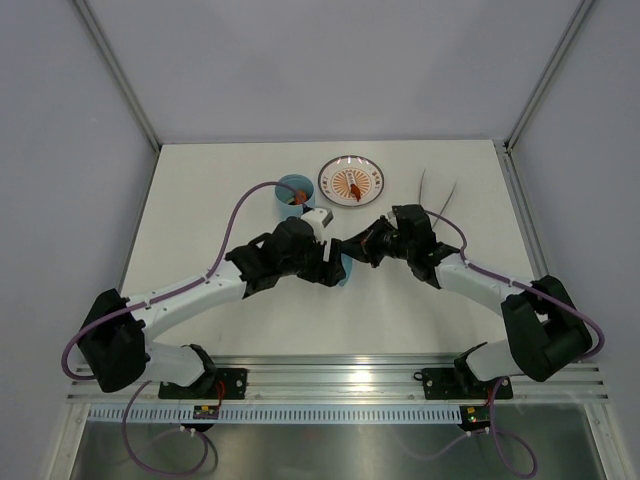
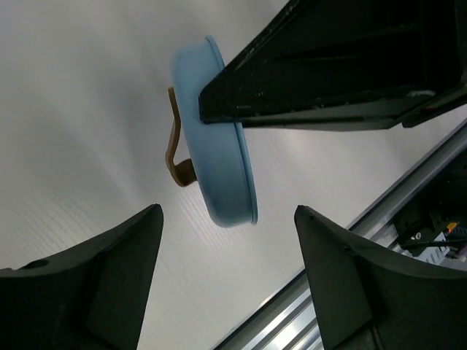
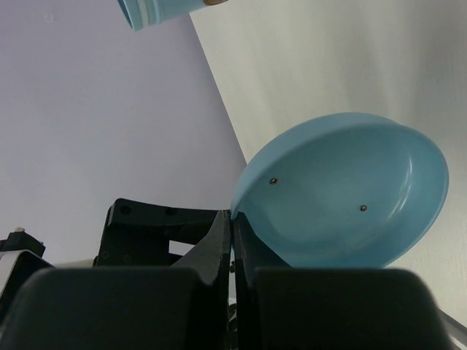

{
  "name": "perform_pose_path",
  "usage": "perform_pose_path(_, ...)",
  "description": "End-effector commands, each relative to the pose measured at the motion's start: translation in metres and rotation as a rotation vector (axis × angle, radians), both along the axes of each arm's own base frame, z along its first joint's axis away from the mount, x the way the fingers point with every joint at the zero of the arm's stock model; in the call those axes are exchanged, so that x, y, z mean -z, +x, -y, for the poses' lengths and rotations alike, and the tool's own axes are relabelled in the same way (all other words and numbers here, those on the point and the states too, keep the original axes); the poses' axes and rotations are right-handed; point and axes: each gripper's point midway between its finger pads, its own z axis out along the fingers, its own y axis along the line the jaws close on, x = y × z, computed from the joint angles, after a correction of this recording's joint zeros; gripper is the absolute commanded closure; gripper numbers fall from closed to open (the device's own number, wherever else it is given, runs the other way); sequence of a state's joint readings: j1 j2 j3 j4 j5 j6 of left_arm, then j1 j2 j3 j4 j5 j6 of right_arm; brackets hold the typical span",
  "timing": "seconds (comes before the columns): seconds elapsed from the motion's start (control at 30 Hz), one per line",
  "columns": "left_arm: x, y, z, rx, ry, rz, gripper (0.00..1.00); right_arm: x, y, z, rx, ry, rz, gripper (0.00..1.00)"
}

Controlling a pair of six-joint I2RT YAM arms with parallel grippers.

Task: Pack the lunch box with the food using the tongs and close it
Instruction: Adjust the box lid at the center of the board.

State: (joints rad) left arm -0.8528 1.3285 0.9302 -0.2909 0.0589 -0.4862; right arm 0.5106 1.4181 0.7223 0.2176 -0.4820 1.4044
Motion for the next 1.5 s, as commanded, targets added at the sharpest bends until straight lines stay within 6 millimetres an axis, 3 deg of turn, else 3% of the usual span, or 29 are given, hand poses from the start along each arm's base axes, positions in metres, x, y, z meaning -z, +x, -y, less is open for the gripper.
perform_pose_path(0.0,-0.034,0.028,0.006,-0.075,-0.061,0.157,0.24,-0.035,-0.006,-0.009,-0.030,0.106,0.054,1.00)
perform_pose_path(0.3,-0.032,0.030,0.015,-0.067,-0.057,0.154,0.35,-0.040,-0.006,-0.013,-0.044,0.159,0.041,1.00)
perform_pose_path(0.47,-0.032,0.030,0.018,-0.064,-0.064,0.154,0.36,-0.044,-0.006,-0.018,-0.061,0.213,0.038,1.00)
perform_pose_path(0.9,-0.032,0.030,0.014,-0.086,-0.063,0.153,0.66,-0.030,-0.007,-0.018,-0.056,0.209,-0.002,1.00)
perform_pose_path(1.0,-0.031,0.031,0.013,-0.091,-0.049,0.150,0.73,-0.026,-0.007,-0.017,-0.050,0.200,-0.008,0.94)
perform_pose_path(1.07,-0.029,0.032,0.011,-0.096,-0.038,0.148,0.77,-0.024,-0.007,-0.017,-0.047,0.193,-0.015,0.84)
perform_pose_path(1.2,-0.023,0.032,0.010,-0.092,-0.022,0.140,0.87,-0.021,-0.007,-0.014,-0.036,0.173,-0.017,0.80)
perform_pose_path(1.47,-0.014,0.032,0.007,-0.099,0.019,0.131,0.91,-0.010,-0.009,-0.011,-0.023,0.136,-0.043,0.58)
